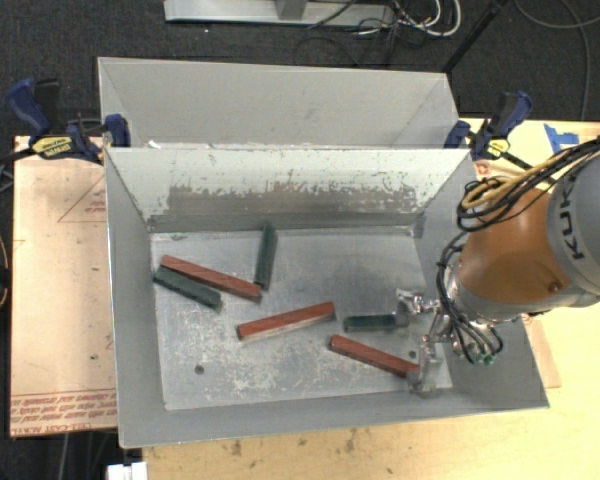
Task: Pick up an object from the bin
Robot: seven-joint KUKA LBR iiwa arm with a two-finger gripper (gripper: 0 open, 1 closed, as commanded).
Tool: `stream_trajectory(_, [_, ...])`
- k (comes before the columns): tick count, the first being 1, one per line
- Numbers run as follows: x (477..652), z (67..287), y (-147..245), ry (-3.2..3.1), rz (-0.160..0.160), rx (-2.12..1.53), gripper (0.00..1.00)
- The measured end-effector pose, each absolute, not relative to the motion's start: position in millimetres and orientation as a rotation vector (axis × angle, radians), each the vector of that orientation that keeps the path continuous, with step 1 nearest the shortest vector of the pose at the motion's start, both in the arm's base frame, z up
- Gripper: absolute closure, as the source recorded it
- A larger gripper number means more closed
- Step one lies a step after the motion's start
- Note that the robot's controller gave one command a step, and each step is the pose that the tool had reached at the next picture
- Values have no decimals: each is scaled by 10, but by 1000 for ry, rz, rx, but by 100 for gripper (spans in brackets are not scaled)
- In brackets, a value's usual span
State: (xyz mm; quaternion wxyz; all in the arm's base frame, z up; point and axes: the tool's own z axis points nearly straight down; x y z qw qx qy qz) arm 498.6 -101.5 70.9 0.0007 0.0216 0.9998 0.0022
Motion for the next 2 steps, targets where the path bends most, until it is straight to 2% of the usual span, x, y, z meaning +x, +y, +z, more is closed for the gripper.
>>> stream_trajectory(1, [4942, 730, -216, 3133, 6, 29, 100])
stream_trajectory(2, [4942, 730, -216, 3133, 5, 30, 100])
